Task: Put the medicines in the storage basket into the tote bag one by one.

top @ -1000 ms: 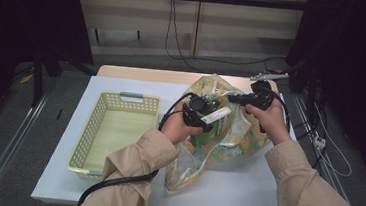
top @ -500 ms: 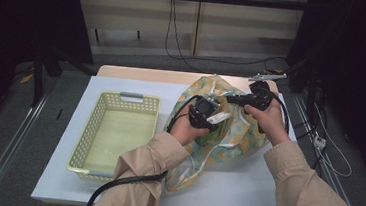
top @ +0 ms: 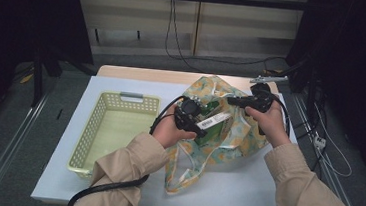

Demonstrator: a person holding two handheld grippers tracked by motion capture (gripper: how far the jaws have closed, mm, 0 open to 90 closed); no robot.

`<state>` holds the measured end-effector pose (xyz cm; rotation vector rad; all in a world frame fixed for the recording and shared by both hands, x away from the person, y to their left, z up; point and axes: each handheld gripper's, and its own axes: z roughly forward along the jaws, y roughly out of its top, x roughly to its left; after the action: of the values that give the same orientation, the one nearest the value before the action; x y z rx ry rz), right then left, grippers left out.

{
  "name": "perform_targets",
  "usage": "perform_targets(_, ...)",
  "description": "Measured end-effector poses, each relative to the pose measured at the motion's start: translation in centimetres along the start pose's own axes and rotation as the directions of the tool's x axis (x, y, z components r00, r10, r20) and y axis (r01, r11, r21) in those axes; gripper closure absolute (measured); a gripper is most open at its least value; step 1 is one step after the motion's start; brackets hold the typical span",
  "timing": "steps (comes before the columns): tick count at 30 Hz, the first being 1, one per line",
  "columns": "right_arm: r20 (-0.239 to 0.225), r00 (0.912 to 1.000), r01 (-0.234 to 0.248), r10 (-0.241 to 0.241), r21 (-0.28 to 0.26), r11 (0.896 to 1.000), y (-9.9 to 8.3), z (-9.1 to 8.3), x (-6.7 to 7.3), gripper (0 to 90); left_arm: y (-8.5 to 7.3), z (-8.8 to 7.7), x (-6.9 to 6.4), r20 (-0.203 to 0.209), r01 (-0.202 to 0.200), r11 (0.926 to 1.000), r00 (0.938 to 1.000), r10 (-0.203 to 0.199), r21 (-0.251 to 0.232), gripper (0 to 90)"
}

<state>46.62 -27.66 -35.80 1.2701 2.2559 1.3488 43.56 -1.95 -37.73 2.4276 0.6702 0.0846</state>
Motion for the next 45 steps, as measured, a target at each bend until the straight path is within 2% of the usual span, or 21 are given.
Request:
perform_targets(2, 0.001, 1.0, 0.0, 0.0, 0.001, 1.0, -0.1, 0.1, 0.0, 89.6, -0.2, 0.0, -0.1, 0.008, -0.005, 1.0, 1.0, 0.005, 0.001, 62.1)
perform_targets(4, 0.001, 1.0, 0.0, 0.0, 0.006, 1.0, -0.1, 0.1, 0.0, 89.6, -0.1, 0.1, -0.2, -0.001, 0.002, 1.0, 1.0, -0.002, -0.001, 63.1)
perform_targets(8, -0.001, 1.0, -0.005, 0.005, 0.002, 1.0, -0.1, 0.3, 0.1, 89.6, 0.5, 1.0, -0.3, -0.008, 0.02, 0.9991, 0.9998, -0.02, -0.038, 63.5)
perform_targets(13, -0.009, 1.0, -0.001, 0.001, 0.001, 1.0, 0.0, 0.4, 0.4, 89.5, 2.0, 2.7, -0.4, -0.005, 0.057, 0.9937, 0.9983, -0.058, -0.096, 63.6)
perform_targets(15, -0.01, 0.9999, -0.003, 0.003, 0.0, 1.0, 0.0, 0.4, 0.4, 89.6, 2.5, 3.2, -0.4, -0.006, 0.05, 0.9941, 0.9987, -0.051, -0.097, 63.5)
perform_targets(21, -0.006, 1.0, -0.004, 0.004, 0.002, 1.0, -0.1, 0.2, 0.2, 89.6, 3.1, 4.2, -0.5, -0.015, 0.043, 0.9887, 0.9988, -0.046, -0.144, 63.4)
perform_targets(27, -0.002, 1.0, -0.001, 0.001, 0.001, 1.0, 0.0, -0.2, 0.3, 89.6, 3.2, 4.7, -0.4, -0.01, 0.065, 0.9835, 0.9977, -0.067, -0.169, 61.9)
perform_targets(30, -0.001, 1.0, -0.001, 0.001, 0.002, 1.0, -0.1, -0.2, 0.3, 89.6, 3.1, 4.7, -0.4, 0.0, 0.083, 0.9814, 0.9964, -0.085, -0.173, 59.6)
perform_targets(32, 0.001, 1.0, 0.002, -0.002, 0.003, 1.0, -0.1, -0.2, 0.3, 89.6, 3.0, 4.5, -0.3, -0.012, 0.085, 0.9836, 0.9961, -0.088, -0.16, 49.5)
perform_targets(33, 0.001, 1.0, 0.001, -0.001, 0.003, 1.0, -0.1, -0.3, 0.4, 89.6, 3.0, 4.3, -0.3, -0.009, 0.097, 0.9821, 0.9949, -0.1, -0.161, 45.1)
perform_targets(35, 0.002, 1.0, 0.0, 0.0, 0.003, 1.0, -0.2, -0.3, 0.3, 89.6, 2.9, 3.8, -0.4, -0.016, 0.081, 0.9847, 0.9963, -0.085, -0.154, 43.3)
perform_targets(36, 0.003, 1.0, -0.001, 0.001, 0.002, 1.0, -0.2, -0.4, 0.3, 89.6, 2.9, 3.5, -0.4, -0.026, 0.073, 0.9863, 0.9966, -0.078, -0.148, 39.9)
perform_targets(38, 0.009, 1.0, -0.004, 0.004, 0.0, 1.0, -0.2, -0.5, 0.1, 89.6, 2.8, 2.8, -0.4, -0.031, 0.09, 0.9859, 0.995, -0.095, -0.141, 30.5)
perform_targets(39, 0.014, 0.9999, 0.0, 0.0, -0.002, 1.0, -0.2, -0.6, 0.1, 89.6, 2.8, 2.4, -0.4, -0.028, 0.086, 0.9867, 0.9955, -0.091, -0.138, 26.8)
perform_targets(41, 0.02, 0.9998, -0.001, 0.001, -0.003, 1.0, -0.1, -0.8, 0.0, 89.6, 2.6, 1.6, -0.5, -0.02, 0.082, 0.9859, 0.9961, -0.086, -0.146, 25.0)
perform_targets(42, 0.025, 0.9997, -0.002, 0.002, -0.002, 1.0, -0.1, -0.9, -0.1, 89.6, 2.5, 1.0, -0.6, -0.042, 0.075, 0.9867, 0.9958, -0.082, -0.144, 24.6)
perform_targets(43, 0.03, 0.9996, -0.002, 0.002, -0.005, 1.0, -0.1, -1.1, -0.2, 89.6, 2.3, 0.5, -0.4, -0.042, 0.067, 0.9865, 0.9964, -0.074, -0.149, 23.5)
perform_targets(45, 0.045, 0.9989, -0.01, 0.011, -0.009, 1.0, -0.1, -1.5, -0.6, 89.6, 2.0, -0.4, -0.1, -0.068, 0.066, 0.9865, 0.9947, -0.077, -0.15, 21.9)
